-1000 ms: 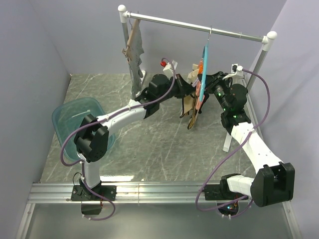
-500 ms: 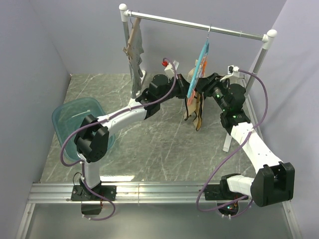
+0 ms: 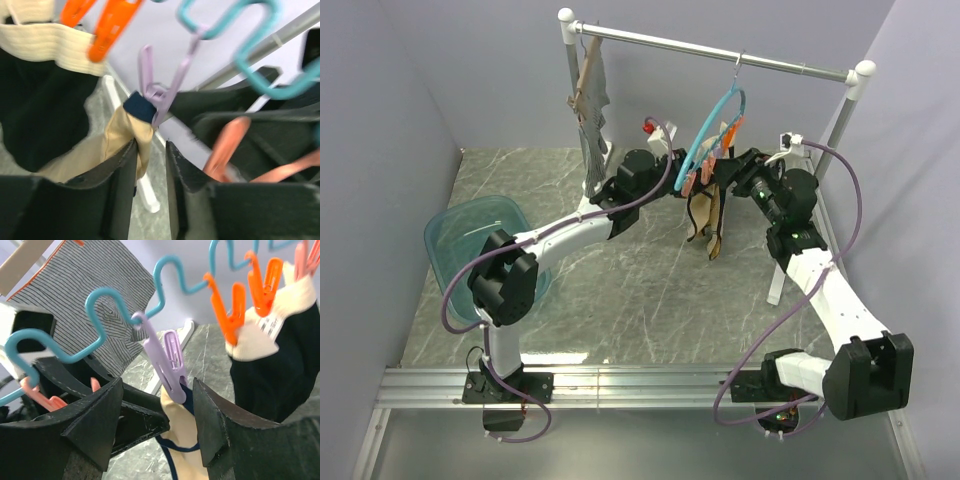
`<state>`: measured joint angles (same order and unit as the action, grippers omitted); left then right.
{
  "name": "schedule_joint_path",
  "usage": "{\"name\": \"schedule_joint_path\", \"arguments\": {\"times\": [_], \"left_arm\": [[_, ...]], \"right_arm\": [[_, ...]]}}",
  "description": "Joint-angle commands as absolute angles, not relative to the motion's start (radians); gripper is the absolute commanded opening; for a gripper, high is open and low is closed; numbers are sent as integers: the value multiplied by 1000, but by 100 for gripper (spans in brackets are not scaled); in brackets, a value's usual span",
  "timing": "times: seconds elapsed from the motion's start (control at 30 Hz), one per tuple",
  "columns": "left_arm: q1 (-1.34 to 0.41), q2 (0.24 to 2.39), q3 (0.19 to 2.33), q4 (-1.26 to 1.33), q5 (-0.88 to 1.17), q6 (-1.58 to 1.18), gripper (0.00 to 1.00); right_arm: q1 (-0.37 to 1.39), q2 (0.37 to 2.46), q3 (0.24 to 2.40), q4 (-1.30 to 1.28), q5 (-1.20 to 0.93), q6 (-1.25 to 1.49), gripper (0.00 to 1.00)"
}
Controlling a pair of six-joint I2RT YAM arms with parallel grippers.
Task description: Clip the underwear to the hanger
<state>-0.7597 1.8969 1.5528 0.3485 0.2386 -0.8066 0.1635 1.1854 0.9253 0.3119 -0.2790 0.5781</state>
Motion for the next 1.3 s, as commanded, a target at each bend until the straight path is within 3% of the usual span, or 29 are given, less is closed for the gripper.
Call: {"name": "schedule_joint_path", "arguments": {"times": [0.0, 0.43, 0.6, 0.77, 1.0, 1.27], "left_arm": [[-756, 1841, 1526, 379, 244, -758, 35], [-736, 1761, 1442, 331, 256, -655, 47], [-738, 1678, 1365, 319, 287, -594, 56], [-738, 1599, 1293, 275, 296, -565, 58], [-738, 1457, 1138, 282, 448, -444, 60], [-739, 1390, 1100, 345, 597, -308, 71]], "right_arm": [[144, 1137, 917, 325, -307, 545, 65], [100, 1085, 904, 305, -440, 476, 65], [84, 1037, 899, 270, -514, 417, 64], [58, 977, 887, 207, -572, 371, 63], [18, 904, 861, 120, -730, 314, 62], [6, 933, 884, 170, -926, 351, 63]]}}
